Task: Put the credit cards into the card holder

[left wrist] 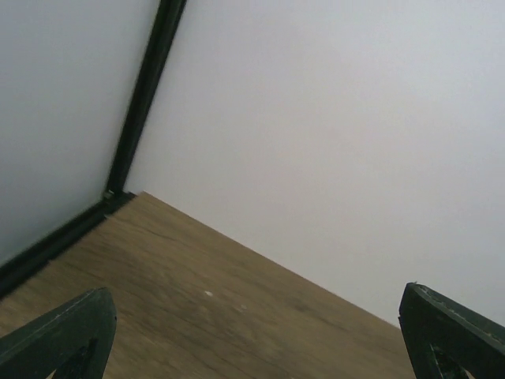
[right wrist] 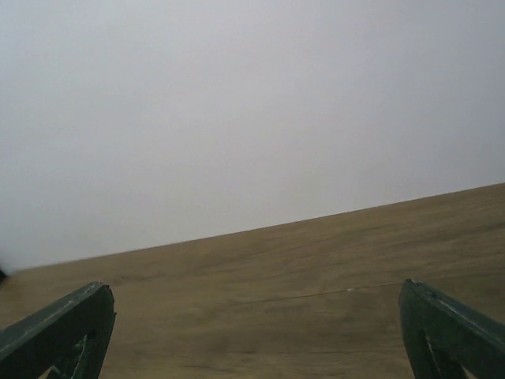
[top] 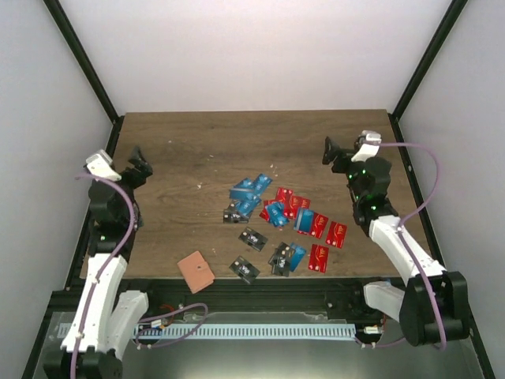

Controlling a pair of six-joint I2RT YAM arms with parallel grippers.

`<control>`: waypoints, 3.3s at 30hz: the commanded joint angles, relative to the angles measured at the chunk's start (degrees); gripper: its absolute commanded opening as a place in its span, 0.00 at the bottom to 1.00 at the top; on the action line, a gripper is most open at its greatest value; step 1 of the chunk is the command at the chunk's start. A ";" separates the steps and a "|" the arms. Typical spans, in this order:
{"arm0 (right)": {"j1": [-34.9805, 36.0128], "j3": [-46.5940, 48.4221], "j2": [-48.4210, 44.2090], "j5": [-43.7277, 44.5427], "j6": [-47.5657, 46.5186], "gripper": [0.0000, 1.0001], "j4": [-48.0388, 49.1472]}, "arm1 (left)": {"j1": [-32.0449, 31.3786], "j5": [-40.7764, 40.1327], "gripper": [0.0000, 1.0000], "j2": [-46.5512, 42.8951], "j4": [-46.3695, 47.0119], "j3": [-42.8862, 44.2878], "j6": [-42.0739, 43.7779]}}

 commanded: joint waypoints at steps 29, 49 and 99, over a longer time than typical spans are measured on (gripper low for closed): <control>58.39 21.67 24.34 -20.22 28.91 0.91 -40.36 | -20.94 15.08 0.82 -14.65 -56.46 -7.32 -26.54; 61.32 23.20 41.05 -27.70 35.85 0.66 -30.99 | -22.64 14.08 0.80 -14.00 -54.21 -7.19 -27.07; 50.39 7.26 27.64 -19.73 40.57 0.01 -23.35 | -29.85 15.69 0.74 -1.10 -35.57 -10.98 -27.87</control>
